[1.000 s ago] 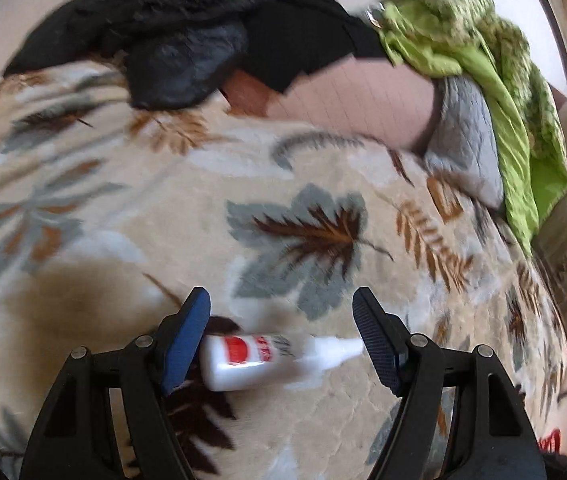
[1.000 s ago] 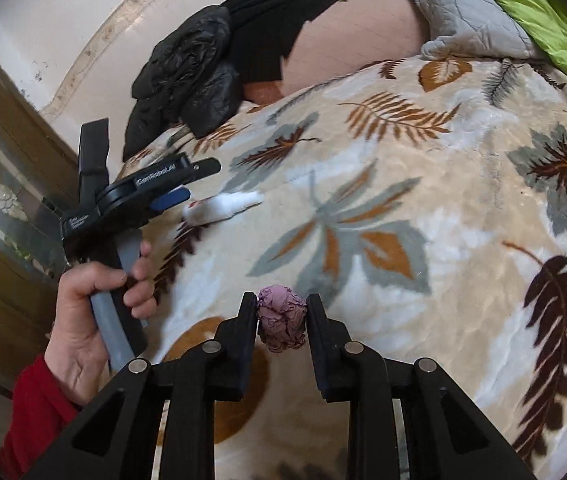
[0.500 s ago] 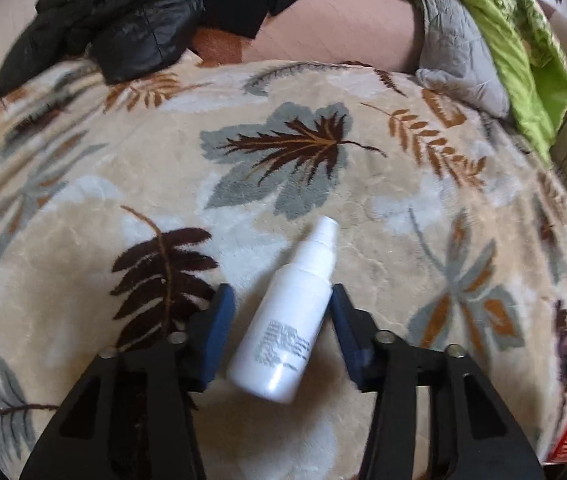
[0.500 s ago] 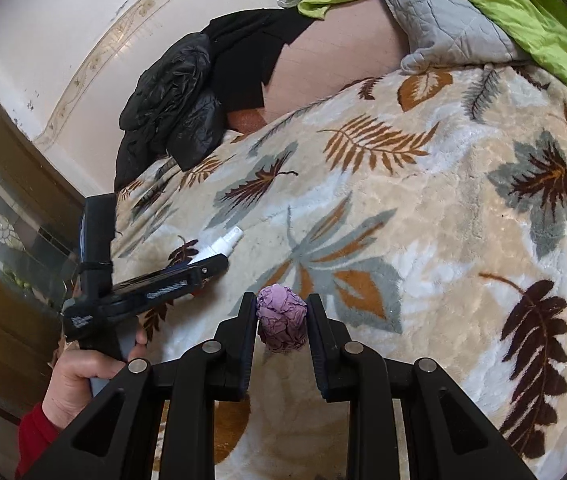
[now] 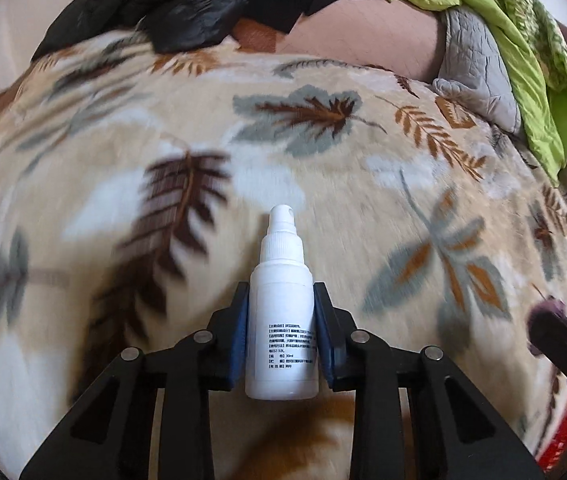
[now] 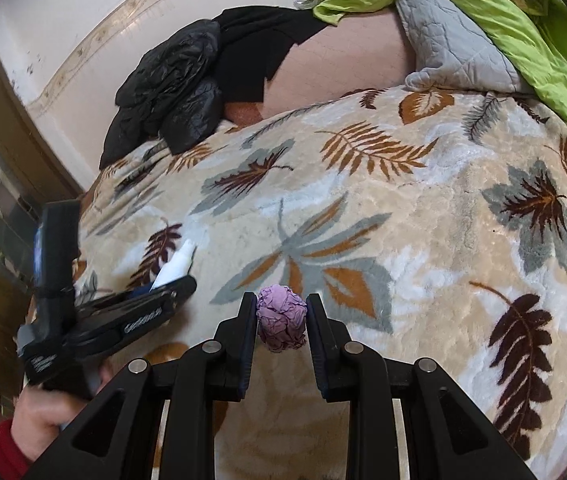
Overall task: Collect trash
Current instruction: 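Lift the white bottle in the left tool and pink wrapper in the right tool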
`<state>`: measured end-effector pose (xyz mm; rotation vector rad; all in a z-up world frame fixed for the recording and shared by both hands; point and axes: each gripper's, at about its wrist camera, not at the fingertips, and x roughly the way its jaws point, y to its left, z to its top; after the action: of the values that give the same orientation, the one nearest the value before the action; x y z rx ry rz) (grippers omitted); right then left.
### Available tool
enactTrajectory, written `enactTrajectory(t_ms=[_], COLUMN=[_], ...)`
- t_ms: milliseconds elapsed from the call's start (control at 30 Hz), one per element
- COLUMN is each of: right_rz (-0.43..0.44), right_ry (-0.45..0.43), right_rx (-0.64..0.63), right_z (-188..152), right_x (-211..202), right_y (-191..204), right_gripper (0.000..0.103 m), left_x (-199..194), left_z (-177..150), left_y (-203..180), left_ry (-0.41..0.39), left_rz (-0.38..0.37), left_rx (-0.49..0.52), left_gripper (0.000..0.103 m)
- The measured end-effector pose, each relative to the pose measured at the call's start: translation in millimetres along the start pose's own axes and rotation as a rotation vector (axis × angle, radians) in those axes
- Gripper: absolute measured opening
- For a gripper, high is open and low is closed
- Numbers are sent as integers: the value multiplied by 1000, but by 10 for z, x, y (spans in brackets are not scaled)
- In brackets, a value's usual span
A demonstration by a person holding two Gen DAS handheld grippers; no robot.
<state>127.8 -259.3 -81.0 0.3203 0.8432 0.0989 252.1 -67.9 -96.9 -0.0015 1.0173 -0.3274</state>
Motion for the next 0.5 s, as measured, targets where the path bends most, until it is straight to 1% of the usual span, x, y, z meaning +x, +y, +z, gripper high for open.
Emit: enactTrajectory(t_ms=[100, 167, 300, 367, 500], right_rz=[3, 17, 56, 75, 107], right_ry=[-13, -18, -20, -17, -7], right_rx=[-19, -20, -26, -17, -4], right_z=[-73, -131, -316, -399, -565], right_x=[-106, -192, -430, -525, -686], right_y=[62, 94, 148, 151, 153], right_gripper=[26, 26, 27, 26, 27], left_x=[-187, -327, -596, -728, -830], left_z=[-266, -453, -827, -1021, -1204], left_y=[-71, -137, -193, -183, -196], left_ry=[18, 21, 28, 25, 3], left_rz=[-8, 11, -3, -4, 15], left_rx=[4, 23, 41, 30, 21], left_gripper=[29, 29, 29, 29, 29])
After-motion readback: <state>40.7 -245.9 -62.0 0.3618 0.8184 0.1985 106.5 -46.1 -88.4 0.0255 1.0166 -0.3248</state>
